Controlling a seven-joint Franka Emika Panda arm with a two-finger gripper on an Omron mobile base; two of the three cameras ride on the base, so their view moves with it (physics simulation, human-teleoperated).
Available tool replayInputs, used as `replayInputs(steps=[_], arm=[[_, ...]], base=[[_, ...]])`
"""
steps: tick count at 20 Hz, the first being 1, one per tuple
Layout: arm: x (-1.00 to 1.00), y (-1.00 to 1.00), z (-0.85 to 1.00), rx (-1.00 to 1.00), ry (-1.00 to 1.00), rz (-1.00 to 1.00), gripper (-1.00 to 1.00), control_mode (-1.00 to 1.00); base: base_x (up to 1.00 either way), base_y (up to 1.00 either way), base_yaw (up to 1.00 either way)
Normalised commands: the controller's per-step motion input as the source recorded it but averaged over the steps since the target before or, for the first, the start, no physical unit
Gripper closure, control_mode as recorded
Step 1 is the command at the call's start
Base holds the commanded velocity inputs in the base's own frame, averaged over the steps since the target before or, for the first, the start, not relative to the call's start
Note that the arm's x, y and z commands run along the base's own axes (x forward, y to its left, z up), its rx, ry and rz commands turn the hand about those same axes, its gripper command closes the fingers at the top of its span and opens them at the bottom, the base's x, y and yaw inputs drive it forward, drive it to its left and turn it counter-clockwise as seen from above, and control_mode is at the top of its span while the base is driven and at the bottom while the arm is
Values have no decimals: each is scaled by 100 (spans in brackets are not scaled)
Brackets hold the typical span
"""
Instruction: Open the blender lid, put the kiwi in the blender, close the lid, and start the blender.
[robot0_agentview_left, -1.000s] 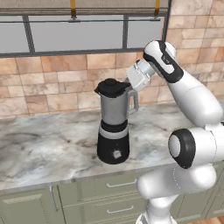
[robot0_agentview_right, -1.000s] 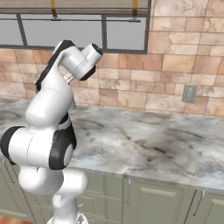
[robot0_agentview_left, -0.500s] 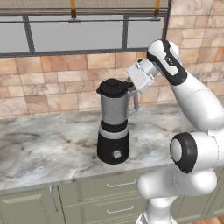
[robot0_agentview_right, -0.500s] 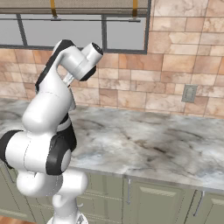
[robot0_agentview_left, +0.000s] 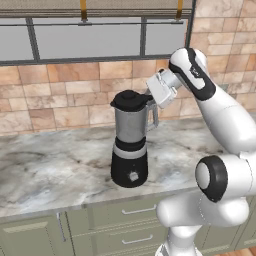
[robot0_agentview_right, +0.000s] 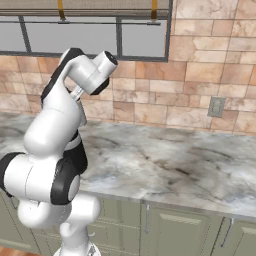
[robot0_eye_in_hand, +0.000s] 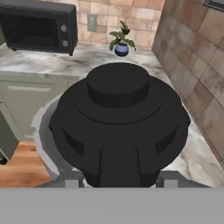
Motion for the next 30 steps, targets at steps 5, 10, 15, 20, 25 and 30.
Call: replayInputs(steps=[5, 10, 15, 20, 25, 30], arm=[[1, -3, 0, 0, 14, 0, 100, -100], [0, -1, 3, 0, 11, 0, 100, -100], [-14, 0, -14, 0, 1, 0, 100, -100], [-9, 0, -21, 0, -4, 0, 100, -100], [-10, 0, -11, -1, -5, 0, -100, -100], [-5, 0, 0, 0, -3, 0, -100, -100]], base=[[0, 0, 0], [0, 0, 0], [0, 0, 0], [0, 0, 0], [0, 0, 0], [0, 0, 0]])
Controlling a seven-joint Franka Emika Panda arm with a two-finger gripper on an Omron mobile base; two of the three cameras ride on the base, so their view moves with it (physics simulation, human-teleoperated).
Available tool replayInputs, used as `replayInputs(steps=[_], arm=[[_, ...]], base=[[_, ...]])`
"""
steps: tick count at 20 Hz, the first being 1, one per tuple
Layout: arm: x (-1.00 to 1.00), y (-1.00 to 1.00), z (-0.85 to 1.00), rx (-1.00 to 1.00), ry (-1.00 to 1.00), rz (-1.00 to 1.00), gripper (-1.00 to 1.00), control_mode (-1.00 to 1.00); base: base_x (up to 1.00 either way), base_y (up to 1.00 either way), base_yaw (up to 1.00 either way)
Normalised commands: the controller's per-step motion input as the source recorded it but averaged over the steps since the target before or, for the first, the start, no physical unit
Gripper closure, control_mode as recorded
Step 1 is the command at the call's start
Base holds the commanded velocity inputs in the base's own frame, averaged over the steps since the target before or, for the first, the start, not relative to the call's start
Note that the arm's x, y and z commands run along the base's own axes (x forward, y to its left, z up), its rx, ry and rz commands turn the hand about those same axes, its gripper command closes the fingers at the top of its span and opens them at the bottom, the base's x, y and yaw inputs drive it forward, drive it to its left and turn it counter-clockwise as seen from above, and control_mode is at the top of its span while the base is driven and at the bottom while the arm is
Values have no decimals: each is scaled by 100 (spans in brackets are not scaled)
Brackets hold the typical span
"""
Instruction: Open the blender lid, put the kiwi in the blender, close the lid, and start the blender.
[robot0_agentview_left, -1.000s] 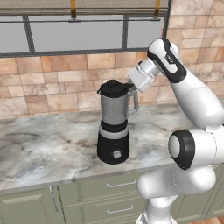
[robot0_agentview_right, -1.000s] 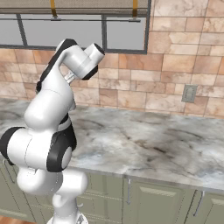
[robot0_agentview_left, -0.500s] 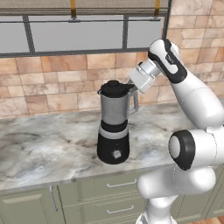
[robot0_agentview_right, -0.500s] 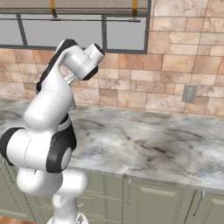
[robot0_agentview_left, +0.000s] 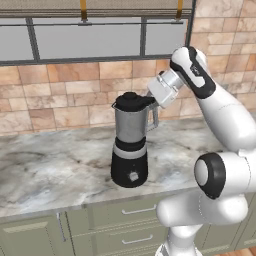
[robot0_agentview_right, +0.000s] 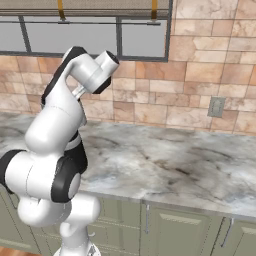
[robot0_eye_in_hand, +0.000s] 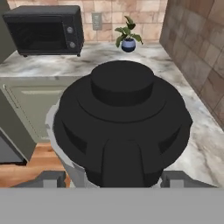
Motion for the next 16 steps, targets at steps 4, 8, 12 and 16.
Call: replayInputs(steps=[4, 8, 12, 16], arm=[[0, 0, 18, 0, 0, 0, -100, -100], [0, 0, 35, 0, 0, 0, -100, -100], [-12, 0, 31, 0, -5, -1, -100, -100], [-78, 10, 1, 0, -9, -11, -100, -100]], base=[[0, 0, 0], [0, 0, 0], [0, 0, 0], [0, 0, 0]])
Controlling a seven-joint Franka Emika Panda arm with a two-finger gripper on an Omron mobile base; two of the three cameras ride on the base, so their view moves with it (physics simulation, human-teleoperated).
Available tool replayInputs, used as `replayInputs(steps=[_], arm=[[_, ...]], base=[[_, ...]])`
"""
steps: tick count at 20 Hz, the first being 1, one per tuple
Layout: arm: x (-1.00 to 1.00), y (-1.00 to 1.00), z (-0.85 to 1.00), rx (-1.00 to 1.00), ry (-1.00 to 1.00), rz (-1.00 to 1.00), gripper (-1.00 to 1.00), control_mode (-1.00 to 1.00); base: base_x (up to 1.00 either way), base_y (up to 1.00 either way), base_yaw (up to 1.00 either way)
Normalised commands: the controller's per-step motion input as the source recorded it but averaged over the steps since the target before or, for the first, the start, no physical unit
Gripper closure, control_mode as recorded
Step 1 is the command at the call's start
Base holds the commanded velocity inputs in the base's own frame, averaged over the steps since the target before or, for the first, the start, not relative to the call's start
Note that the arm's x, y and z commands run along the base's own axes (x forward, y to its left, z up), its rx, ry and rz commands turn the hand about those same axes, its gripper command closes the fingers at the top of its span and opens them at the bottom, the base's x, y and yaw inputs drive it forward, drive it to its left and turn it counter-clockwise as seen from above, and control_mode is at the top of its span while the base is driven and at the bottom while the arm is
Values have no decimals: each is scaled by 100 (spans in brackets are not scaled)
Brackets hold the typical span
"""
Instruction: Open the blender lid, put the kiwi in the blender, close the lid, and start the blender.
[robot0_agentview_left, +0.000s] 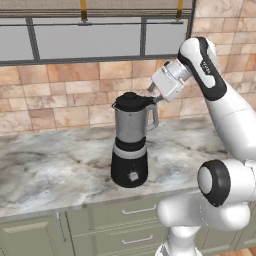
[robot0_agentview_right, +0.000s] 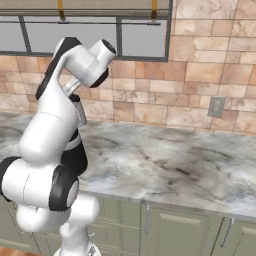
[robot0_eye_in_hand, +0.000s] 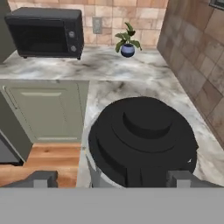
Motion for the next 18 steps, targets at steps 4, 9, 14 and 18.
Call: replayInputs(steps=[4, 9, 14, 18], arm=[[-91, 54, 0, -3, -11, -27, -100, -100], [-77, 63, -14, -10, -5, -37, -100, -100], [-41, 49, -75, -19, 0, -48, -100, -100], [-14, 42, -73, -19, 0, -50, -100, -100]], base=[[0, 0, 0], [0, 0, 0], [0, 0, 0], [0, 0, 0]])
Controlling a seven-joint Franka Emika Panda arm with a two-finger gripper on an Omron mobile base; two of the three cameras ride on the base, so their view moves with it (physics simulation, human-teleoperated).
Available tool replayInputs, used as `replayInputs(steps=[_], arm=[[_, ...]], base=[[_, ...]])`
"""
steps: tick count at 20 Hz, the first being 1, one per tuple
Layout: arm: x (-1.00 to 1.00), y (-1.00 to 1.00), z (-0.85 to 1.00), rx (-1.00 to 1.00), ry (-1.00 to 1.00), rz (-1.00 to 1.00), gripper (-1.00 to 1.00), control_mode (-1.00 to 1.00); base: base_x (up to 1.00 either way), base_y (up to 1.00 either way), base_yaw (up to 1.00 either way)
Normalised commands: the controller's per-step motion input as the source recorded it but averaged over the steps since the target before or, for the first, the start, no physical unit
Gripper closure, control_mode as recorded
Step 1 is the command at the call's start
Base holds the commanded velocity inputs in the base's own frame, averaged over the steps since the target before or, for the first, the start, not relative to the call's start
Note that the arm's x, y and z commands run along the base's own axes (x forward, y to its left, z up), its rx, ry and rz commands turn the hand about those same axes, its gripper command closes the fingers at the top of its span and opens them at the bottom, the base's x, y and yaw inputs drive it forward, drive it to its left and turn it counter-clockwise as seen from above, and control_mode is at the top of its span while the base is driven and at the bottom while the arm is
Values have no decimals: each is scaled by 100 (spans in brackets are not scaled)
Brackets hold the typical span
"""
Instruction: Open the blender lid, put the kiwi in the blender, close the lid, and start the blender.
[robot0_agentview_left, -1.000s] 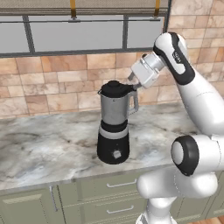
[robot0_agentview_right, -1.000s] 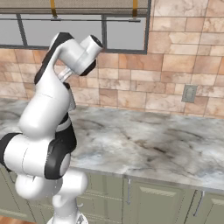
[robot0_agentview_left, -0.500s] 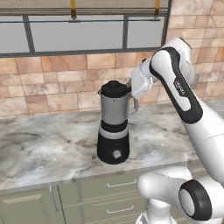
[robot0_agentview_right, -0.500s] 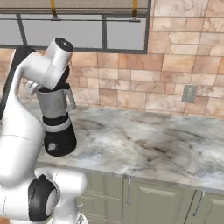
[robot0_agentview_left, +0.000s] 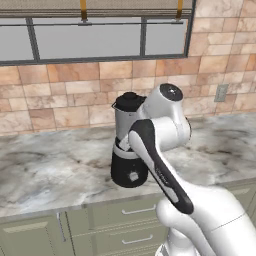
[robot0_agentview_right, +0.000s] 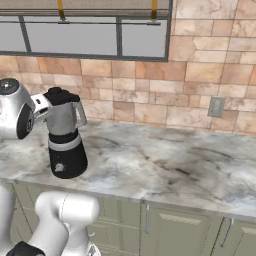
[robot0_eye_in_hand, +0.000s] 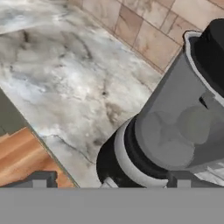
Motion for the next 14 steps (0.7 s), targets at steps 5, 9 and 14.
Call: replayInputs(steps=[5, 9, 14], arm=[[-2, 22, -49, -10, 0, -56, -100, -100], [0, 1, -13, -2, 3, -54, -100, -100], [0, 5, -30, 0, 0, -49, -100, -100]], base=[[0, 0, 0], [0, 0, 0], [0, 0, 0]])
